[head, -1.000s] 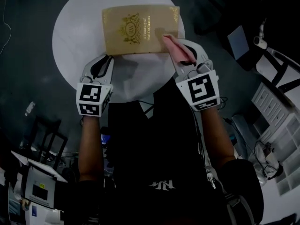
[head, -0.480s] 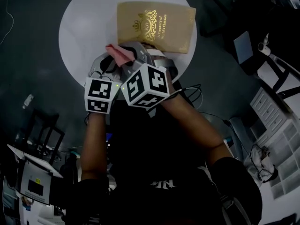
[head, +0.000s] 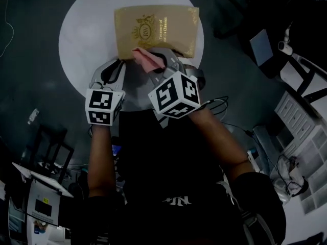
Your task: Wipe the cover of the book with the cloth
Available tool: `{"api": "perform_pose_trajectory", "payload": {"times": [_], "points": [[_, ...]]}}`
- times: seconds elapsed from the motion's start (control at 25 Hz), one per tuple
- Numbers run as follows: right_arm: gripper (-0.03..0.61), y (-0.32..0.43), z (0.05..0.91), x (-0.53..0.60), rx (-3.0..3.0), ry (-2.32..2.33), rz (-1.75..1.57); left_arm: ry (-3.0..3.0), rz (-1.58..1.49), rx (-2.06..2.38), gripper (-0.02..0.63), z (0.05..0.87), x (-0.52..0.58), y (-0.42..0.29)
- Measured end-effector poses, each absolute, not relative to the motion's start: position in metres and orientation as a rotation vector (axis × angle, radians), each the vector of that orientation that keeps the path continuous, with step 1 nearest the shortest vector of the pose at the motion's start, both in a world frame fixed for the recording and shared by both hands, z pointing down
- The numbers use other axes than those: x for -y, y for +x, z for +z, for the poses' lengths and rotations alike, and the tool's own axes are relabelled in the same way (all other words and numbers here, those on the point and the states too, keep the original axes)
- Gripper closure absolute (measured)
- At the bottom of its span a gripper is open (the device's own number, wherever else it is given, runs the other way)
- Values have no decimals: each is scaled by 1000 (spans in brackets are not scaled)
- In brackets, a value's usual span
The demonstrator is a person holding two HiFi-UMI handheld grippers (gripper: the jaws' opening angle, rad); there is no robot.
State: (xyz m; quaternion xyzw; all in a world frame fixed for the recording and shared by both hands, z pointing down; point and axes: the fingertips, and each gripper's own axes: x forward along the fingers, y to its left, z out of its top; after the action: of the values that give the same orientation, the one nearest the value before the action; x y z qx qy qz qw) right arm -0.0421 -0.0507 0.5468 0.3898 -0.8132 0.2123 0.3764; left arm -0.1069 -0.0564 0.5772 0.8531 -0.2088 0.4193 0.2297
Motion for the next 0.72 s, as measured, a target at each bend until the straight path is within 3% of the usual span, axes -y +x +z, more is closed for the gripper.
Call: {"api": "perform_pose_trajectory", "payload": {"times": [0.72], "points": [[563, 115, 551, -25, 1841, 1197, 681, 2320, 1355, 606, 611, 590, 42, -115]]}}
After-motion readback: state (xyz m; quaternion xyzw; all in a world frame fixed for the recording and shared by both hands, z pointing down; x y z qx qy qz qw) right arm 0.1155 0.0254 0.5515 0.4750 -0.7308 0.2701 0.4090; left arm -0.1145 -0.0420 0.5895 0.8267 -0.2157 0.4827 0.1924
